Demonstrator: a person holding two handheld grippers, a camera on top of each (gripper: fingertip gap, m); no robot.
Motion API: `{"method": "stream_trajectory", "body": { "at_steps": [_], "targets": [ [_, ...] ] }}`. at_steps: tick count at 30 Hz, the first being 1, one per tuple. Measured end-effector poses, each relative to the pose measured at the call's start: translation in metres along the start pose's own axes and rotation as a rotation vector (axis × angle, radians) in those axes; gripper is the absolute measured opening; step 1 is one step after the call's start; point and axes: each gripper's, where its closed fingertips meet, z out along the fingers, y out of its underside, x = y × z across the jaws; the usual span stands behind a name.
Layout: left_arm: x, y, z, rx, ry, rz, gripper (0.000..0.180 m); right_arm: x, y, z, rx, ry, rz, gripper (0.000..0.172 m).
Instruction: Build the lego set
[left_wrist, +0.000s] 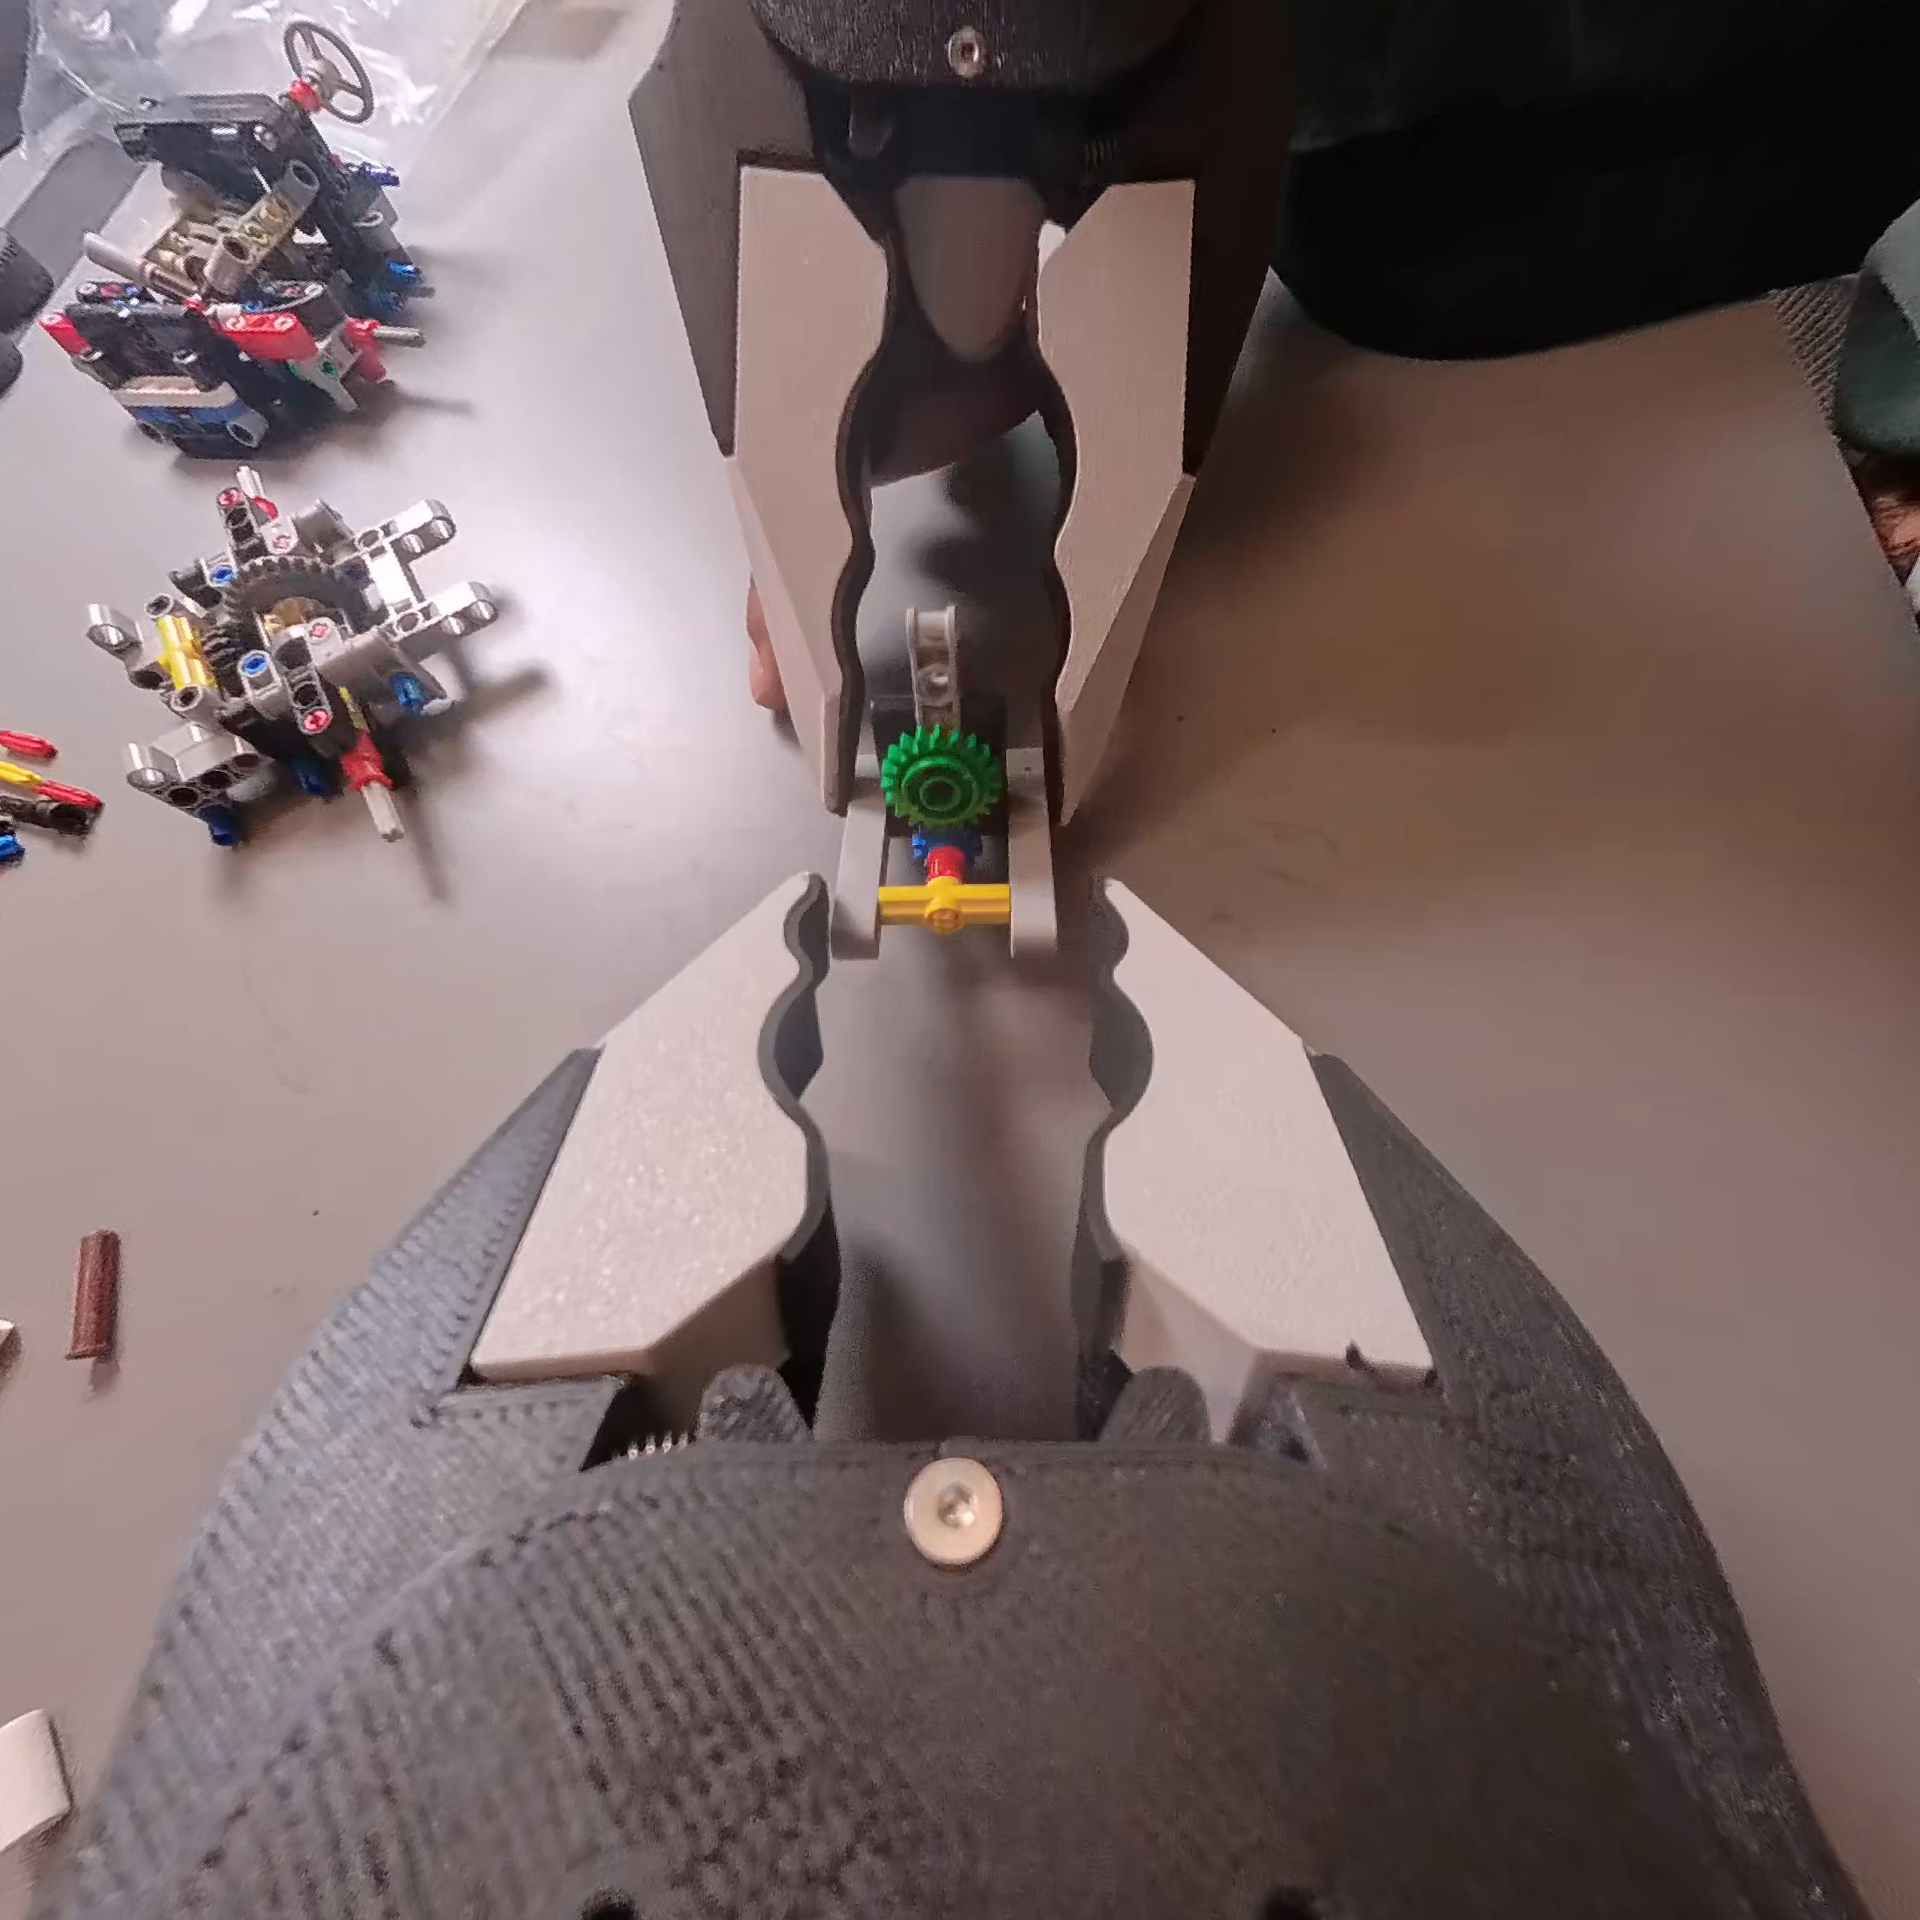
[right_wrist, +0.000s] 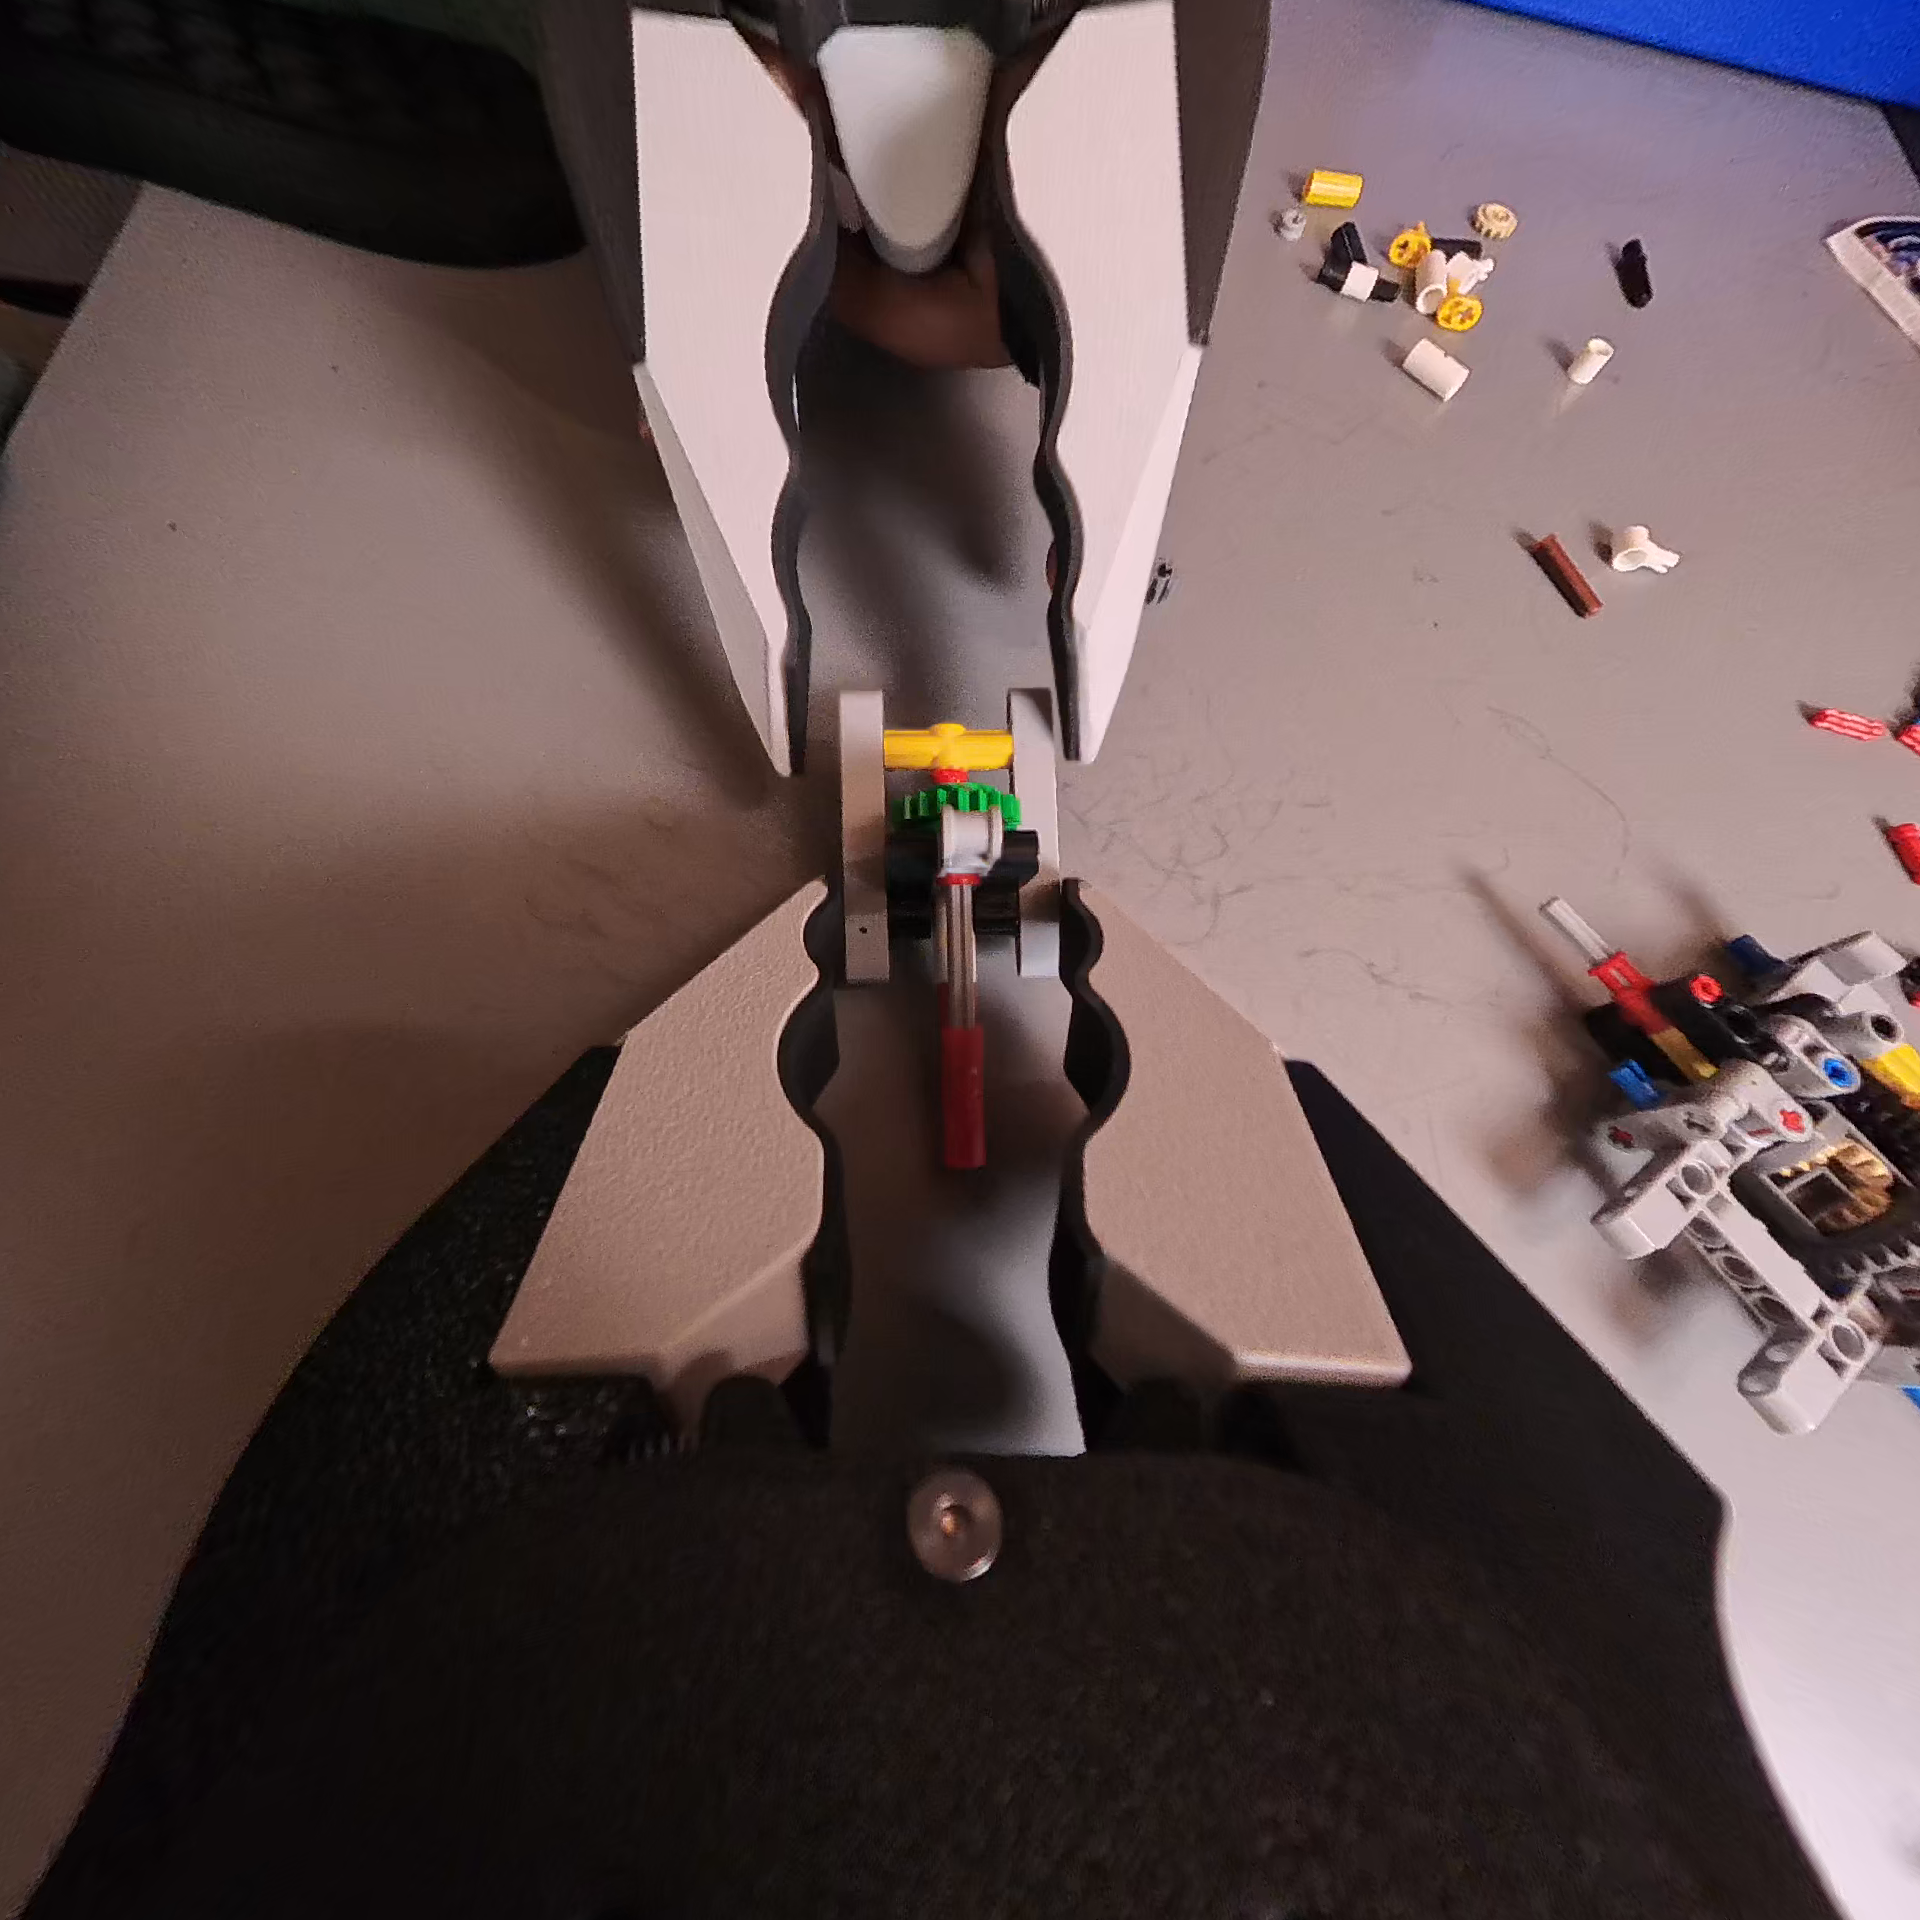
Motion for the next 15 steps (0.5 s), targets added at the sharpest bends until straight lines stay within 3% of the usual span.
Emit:
{"method": "stream_trajectory", "body": {
  "at_steps": [7,15],
  "targets": [
    [0.0,-0.0048,-0.001,0.033,0.0,-0.001,0.032,0.0032,0.0055,0.0052,-0.103,0.029,-0.056,0.04],
    [-0.0012,-0.0005,0.0061,0.008,-0.021,0.006,0.021,0.005,0.0004,0.0005,-0.091,0.051,-0.067,0.043]
  ]
}}
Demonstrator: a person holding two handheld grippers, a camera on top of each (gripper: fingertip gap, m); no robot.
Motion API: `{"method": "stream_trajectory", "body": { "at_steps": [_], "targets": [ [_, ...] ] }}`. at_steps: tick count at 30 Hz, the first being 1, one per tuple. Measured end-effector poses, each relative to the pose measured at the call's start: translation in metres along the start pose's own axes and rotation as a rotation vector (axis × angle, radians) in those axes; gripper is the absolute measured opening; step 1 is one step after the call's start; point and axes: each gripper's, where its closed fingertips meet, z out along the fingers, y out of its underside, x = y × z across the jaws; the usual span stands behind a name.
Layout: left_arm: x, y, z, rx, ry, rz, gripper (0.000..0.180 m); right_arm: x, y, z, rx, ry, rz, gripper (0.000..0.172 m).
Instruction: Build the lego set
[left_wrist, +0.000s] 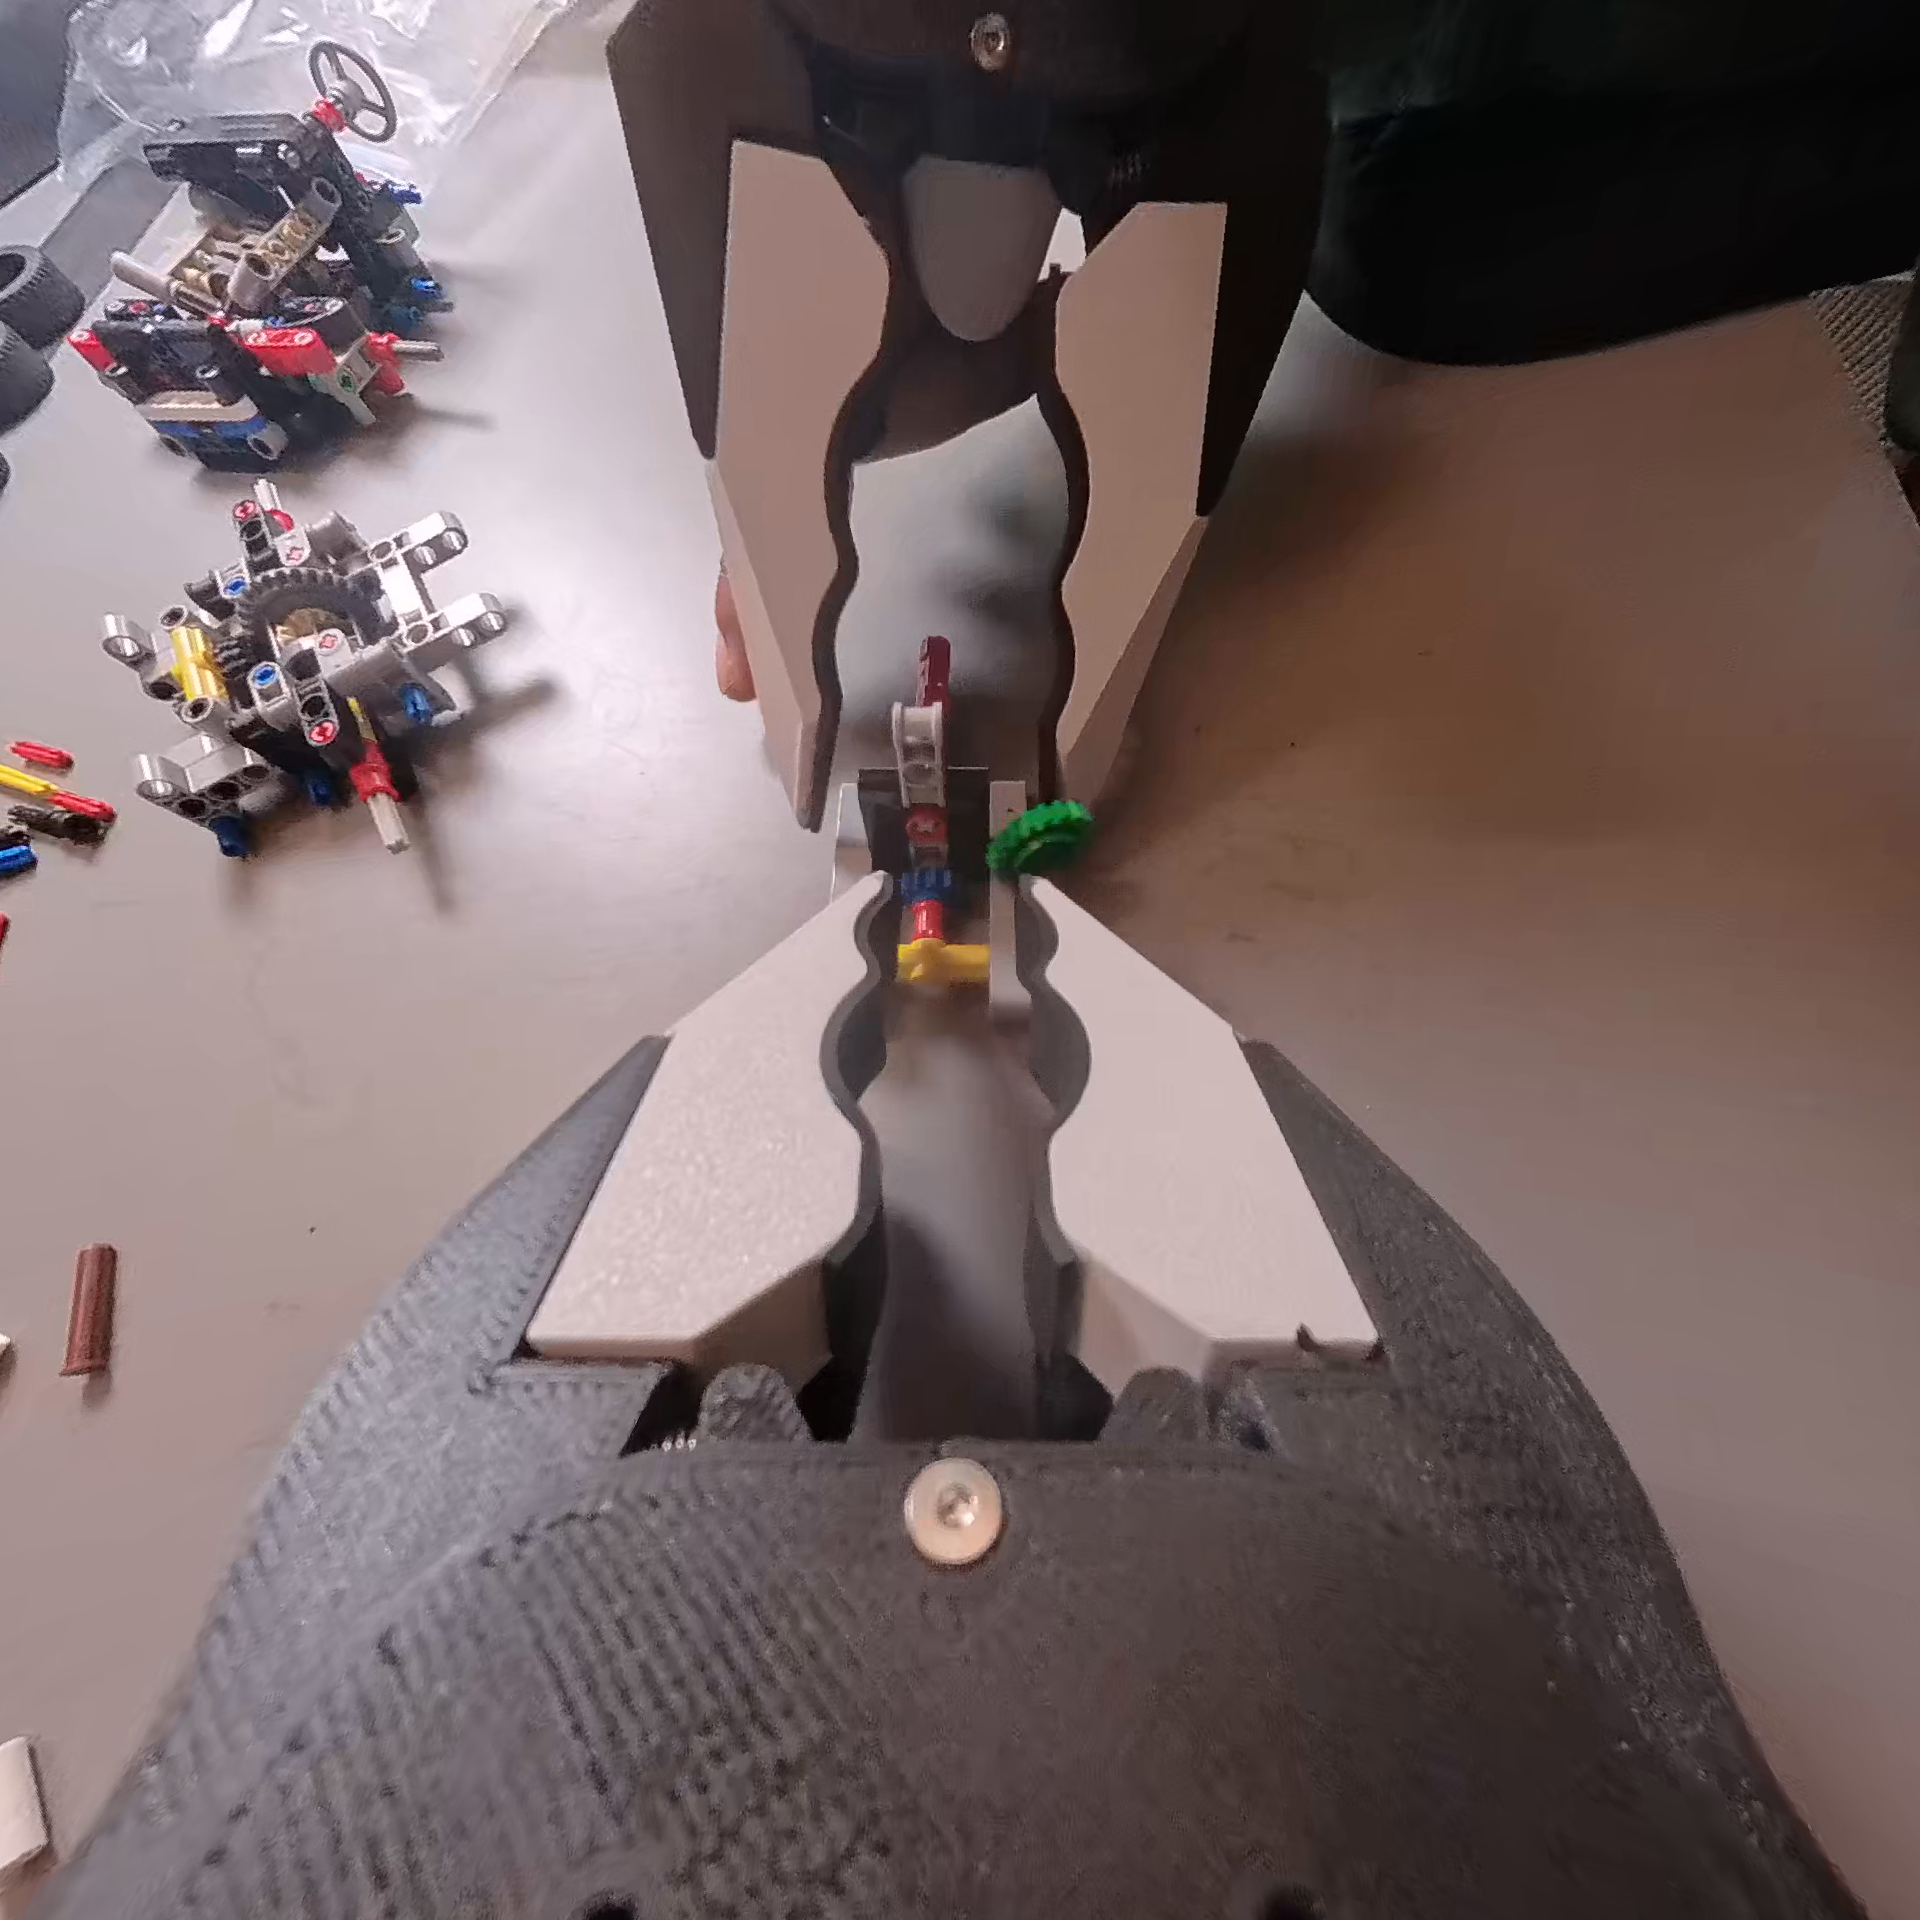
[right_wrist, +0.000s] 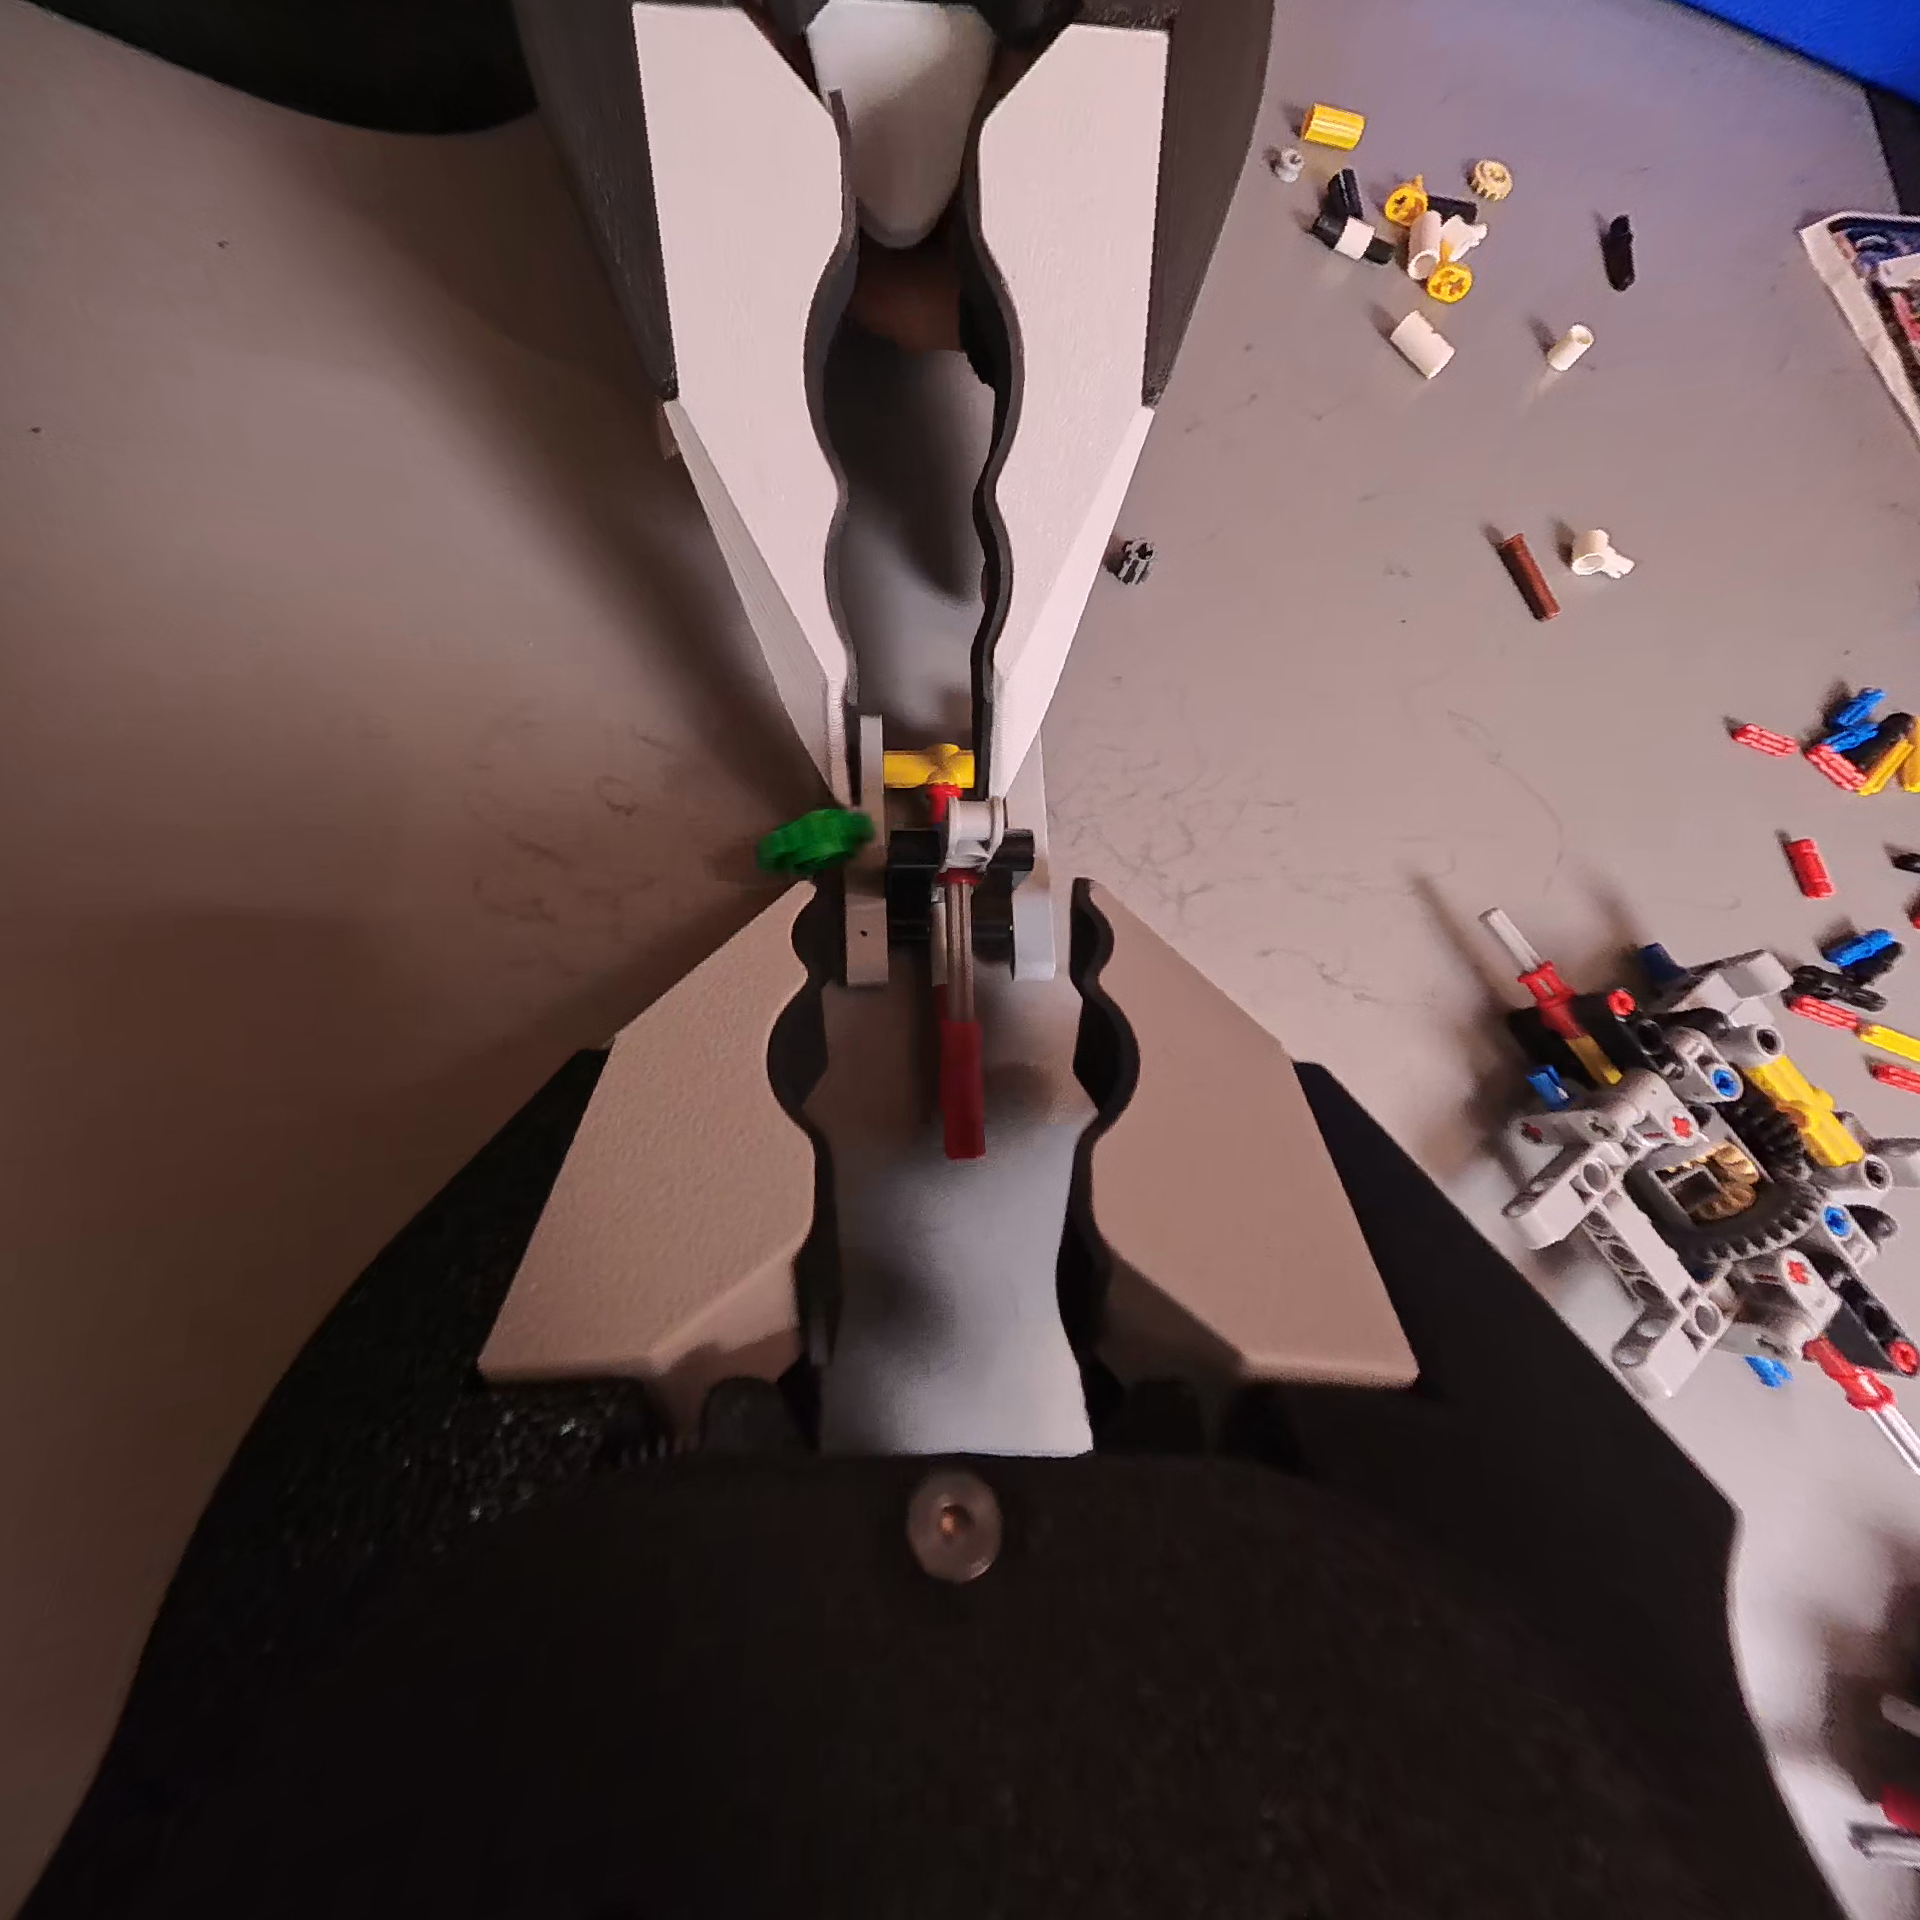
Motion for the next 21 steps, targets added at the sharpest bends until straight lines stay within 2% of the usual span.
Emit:
{"method": "stream_trajectory", "body": {
  "at_steps": [8,11,14,21],
  "targets": [
    [-0.002,-0.002,-0.008,0.015,-0.016,0.011,0.018,-0.001,0.002,-0.008,-0.002,0.018,-0.007,0.044],
    [0.018,-0.014,-0.016,0.064,0.077,0.041,0.019,-0.001,0.004,-0.013,0.002,0.016,0.002,0.043],
    [0.038,-0.012,-0.011,0.019,0.15,0.06,0.02,-0.002,0.01,-0.018,-0.014,0.004,0.013,0.041],
    [0.036,-0.006,0.003,-0.046,0.109,0.086,0.022,0.0,0.021,-0.029,-0.047,0.009,0.03,0.035]
  ]
}}
